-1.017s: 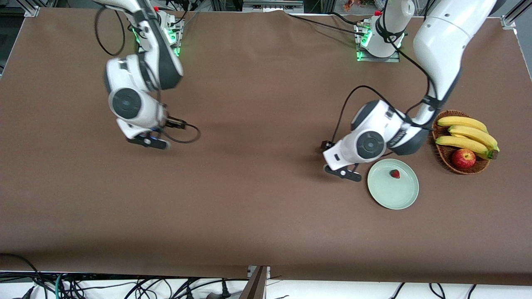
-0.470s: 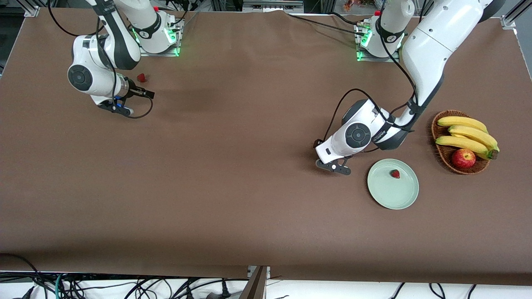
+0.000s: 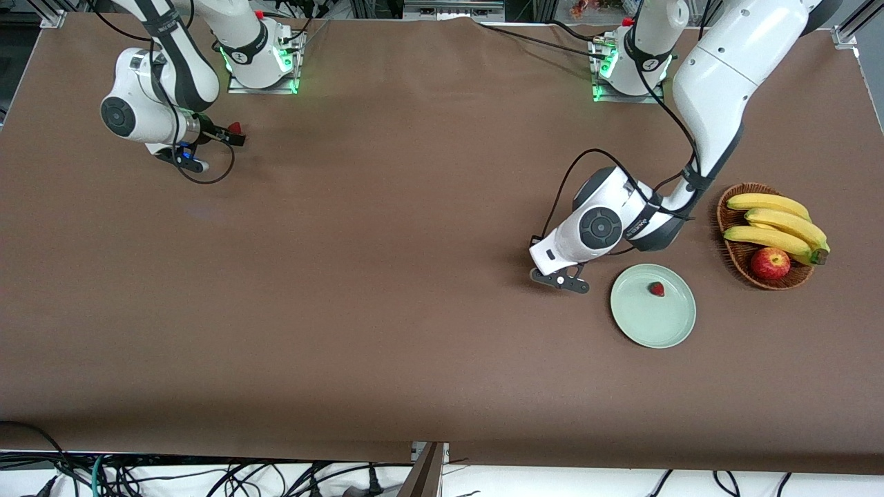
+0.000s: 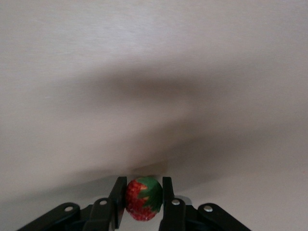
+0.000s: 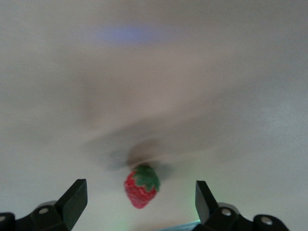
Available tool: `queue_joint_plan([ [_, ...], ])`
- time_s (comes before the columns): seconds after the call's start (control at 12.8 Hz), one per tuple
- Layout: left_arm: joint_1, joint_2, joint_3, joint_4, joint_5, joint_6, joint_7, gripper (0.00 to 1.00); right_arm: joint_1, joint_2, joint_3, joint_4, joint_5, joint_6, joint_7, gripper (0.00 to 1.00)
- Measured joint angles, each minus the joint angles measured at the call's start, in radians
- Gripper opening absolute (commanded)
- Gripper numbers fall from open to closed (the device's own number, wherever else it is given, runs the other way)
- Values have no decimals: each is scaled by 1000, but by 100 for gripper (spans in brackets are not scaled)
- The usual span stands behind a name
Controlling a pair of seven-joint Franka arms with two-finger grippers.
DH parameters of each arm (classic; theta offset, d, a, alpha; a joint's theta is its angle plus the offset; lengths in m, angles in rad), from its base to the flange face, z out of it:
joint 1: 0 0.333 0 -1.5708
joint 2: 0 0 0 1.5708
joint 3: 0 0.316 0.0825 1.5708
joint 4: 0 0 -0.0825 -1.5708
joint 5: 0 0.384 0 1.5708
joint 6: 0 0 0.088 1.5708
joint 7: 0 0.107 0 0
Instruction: Collect all strawberries into plate
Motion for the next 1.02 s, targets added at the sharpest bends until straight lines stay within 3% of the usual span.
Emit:
queue_joint_plan([
  [0.16,9,-16,0,82,7,-160,58,0,-2,3,-11,-16,0,12,-7,91],
  [0.39,76,-31,5,197,9,-295,316,0,-2,24,-11,-18,1,39,-17,68],
  [0.55,147,-27,24,210,10,-287,519,0,-2,37,-11,-25,1,43,-23,52],
  [0.78,190,2,79,209,12,-154,812,18,-2,40,-11,-27,15,44,-25,50],
  [0.86,190,18,88,209,12,-102,885,30,-2,40,-11,-27,31,45,-25,50],
  [0.94,189,34,89,208,12,-72,925,51,-2,40,-11,-27,40,47,-27,40],
  [1.02,185,45,88,208,13,-60,940,100,-2,40,-11,-27,46,49,-31,27],
])
